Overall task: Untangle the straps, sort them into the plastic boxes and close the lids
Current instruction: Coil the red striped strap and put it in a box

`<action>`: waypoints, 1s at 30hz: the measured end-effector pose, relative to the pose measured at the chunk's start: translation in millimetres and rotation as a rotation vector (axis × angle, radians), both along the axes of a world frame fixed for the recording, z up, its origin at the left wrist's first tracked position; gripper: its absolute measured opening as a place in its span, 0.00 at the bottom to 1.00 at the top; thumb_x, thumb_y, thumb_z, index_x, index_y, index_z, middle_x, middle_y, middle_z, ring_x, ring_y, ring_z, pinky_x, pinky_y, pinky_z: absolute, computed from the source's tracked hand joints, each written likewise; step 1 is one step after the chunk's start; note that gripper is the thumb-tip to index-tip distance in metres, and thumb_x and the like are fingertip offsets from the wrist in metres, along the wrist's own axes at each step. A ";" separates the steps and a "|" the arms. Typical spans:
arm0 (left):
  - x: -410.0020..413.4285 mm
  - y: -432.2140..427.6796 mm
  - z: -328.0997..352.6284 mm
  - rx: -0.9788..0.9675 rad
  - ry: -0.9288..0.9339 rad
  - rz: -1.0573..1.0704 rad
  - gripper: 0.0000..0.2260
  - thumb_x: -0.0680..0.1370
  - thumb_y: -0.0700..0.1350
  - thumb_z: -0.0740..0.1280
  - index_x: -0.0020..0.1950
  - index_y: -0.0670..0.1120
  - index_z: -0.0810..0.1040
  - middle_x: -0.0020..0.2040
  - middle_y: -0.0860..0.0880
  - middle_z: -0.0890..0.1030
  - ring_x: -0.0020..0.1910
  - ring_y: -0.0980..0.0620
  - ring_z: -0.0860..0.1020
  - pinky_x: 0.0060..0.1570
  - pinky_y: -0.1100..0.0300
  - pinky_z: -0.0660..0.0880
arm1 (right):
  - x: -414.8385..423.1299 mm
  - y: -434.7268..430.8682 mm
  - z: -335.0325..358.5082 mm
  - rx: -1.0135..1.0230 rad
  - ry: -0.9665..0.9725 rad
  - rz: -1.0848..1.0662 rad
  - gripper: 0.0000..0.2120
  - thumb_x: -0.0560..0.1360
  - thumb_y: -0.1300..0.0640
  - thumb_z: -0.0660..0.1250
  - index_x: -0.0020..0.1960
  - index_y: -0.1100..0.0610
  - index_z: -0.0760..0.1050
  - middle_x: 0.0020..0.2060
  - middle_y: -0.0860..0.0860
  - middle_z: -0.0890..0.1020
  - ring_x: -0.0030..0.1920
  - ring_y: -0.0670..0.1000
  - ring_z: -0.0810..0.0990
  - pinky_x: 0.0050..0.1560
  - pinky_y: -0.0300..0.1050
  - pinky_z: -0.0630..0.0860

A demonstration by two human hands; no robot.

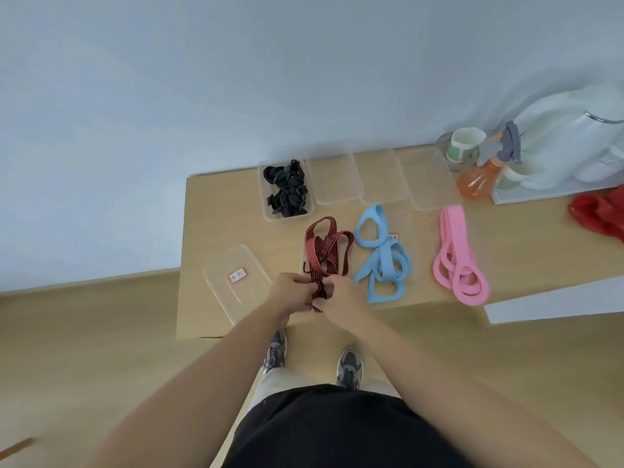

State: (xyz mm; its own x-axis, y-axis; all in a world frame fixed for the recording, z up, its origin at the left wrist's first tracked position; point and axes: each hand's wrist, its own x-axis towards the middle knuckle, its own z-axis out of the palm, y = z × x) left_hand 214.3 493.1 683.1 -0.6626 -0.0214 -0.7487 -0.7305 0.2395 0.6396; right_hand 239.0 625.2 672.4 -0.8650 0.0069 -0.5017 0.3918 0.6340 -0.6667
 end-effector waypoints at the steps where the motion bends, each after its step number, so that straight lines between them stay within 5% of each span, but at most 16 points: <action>1: 2.9 1.1 1.9 0.014 -0.021 0.065 0.06 0.79 0.33 0.68 0.46 0.42 0.79 0.44 0.39 0.81 0.38 0.44 0.79 0.38 0.55 0.79 | -0.7 2.2 0.2 -0.083 -0.029 -0.032 0.20 0.73 0.57 0.75 0.63 0.57 0.78 0.56 0.51 0.83 0.55 0.50 0.80 0.58 0.47 0.78; 4: 4.5 1.0 8.9 0.092 -0.055 0.238 0.10 0.79 0.32 0.69 0.60 0.36 0.76 0.47 0.37 0.83 0.38 0.46 0.81 0.34 0.57 0.81 | 0.1 11.5 13.9 -0.277 -0.055 -0.032 0.31 0.72 0.55 0.78 0.72 0.55 0.73 0.60 0.47 0.81 0.57 0.46 0.79 0.61 0.43 0.76; 8: -9.5 3.7 31.1 0.215 -0.014 0.361 0.12 0.79 0.32 0.68 0.62 0.38 0.76 0.50 0.37 0.82 0.40 0.46 0.81 0.36 0.58 0.79 | -3.6 25.2 28.4 -0.277 0.081 0.101 0.33 0.72 0.50 0.77 0.74 0.51 0.71 0.58 0.44 0.78 0.50 0.43 0.80 0.56 0.45 0.80; 14: -29.9 8.6 74.3 0.272 0.090 0.252 0.06 0.80 0.33 0.68 0.54 0.37 0.83 0.43 0.42 0.84 0.36 0.51 0.82 0.37 0.61 0.80 | -26.2 31.4 42.1 -0.182 0.570 0.102 0.18 0.74 0.62 0.73 0.63 0.55 0.81 0.47 0.46 0.78 0.45 0.45 0.77 0.47 0.38 0.74; 20: -45.0 7.9 104.9 0.271 0.162 0.164 0.07 0.81 0.38 0.67 0.53 0.37 0.84 0.45 0.42 0.81 0.37 0.50 0.79 0.43 0.58 0.81 | -61.5 39.1 71.9 -0.244 0.643 0.090 0.09 0.79 0.60 0.70 0.57 0.52 0.84 0.47 0.45 0.80 0.47 0.45 0.81 0.48 0.35 0.76; 25: -60.8 0.5 123.7 -0.023 0.429 -0.079 0.17 0.79 0.41 0.69 0.68 0.48 0.77 0.55 0.47 0.80 0.47 0.49 0.80 0.46 0.55 0.81 | -93.7 43.4 94.6 -0.254 0.580 0.069 0.06 0.79 0.56 0.70 0.54 0.55 0.83 0.45 0.43 0.80 0.46 0.43 0.80 0.44 0.34 0.73; 27: -70.1 -1.9 136.8 -0.066 0.593 -0.199 0.15 0.78 0.46 0.72 0.65 0.53 0.80 0.56 0.51 0.82 0.52 0.52 0.82 0.48 0.59 0.81 | -101.6 43.2 109.1 -0.311 0.543 0.122 0.06 0.80 0.54 0.68 0.55 0.50 0.83 0.47 0.43 0.84 0.49 0.40 0.82 0.49 0.35 0.76; 30: -89.0 -2.8 159.6 -0.187 0.743 -0.381 0.08 0.77 0.48 0.74 0.56 0.55 0.84 0.47 0.55 0.85 0.45 0.56 0.83 0.41 0.67 0.76 | -111.1 37.8 127.3 -0.353 0.522 0.164 0.06 0.80 0.54 0.69 0.48 0.44 0.80 0.45 0.44 0.86 0.47 0.40 0.83 0.51 0.39 0.77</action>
State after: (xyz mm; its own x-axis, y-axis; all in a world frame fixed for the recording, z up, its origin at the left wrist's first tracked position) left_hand 125.4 490.3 842.7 -0.9672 0.2223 -0.1231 0.0147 0.5326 0.8462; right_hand 128.0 663.0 799.7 -0.9715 -0.2343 0.0371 -0.1235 0.3661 -0.9223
